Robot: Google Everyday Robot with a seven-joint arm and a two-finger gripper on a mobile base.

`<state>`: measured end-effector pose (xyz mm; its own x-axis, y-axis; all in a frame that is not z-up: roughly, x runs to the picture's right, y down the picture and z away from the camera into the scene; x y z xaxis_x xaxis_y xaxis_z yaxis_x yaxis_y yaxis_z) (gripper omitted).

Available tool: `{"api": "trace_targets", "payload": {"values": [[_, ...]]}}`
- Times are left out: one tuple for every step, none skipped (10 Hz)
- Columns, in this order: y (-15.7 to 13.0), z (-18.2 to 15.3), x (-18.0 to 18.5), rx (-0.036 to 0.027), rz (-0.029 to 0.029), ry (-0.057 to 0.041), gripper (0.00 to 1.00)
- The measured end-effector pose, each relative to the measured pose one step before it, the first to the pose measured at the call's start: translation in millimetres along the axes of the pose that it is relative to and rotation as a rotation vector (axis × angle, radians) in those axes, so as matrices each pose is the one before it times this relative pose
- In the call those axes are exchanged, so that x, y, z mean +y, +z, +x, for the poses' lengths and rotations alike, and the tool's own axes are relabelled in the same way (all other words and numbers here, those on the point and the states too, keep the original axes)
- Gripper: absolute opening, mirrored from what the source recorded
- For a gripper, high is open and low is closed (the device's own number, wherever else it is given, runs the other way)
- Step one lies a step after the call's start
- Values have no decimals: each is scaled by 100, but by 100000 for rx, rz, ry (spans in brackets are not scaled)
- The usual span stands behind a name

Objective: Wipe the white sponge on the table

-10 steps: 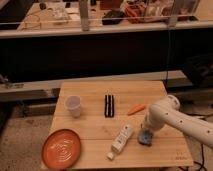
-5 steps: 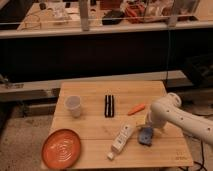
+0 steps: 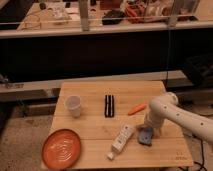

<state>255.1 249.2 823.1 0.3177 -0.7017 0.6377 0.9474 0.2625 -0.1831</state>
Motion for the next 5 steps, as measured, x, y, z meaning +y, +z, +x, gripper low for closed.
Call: {"api": "trace_targets", "payload": {"values": [[12, -8, 32, 23, -482, 467, 54], [-4, -35, 45, -120, -398, 666, 47], [-13, 29, 56, -181, -226, 545, 45], [12, 54, 20, -501, 141, 671, 45], [86, 68, 34, -733, 803, 384, 46]]}}
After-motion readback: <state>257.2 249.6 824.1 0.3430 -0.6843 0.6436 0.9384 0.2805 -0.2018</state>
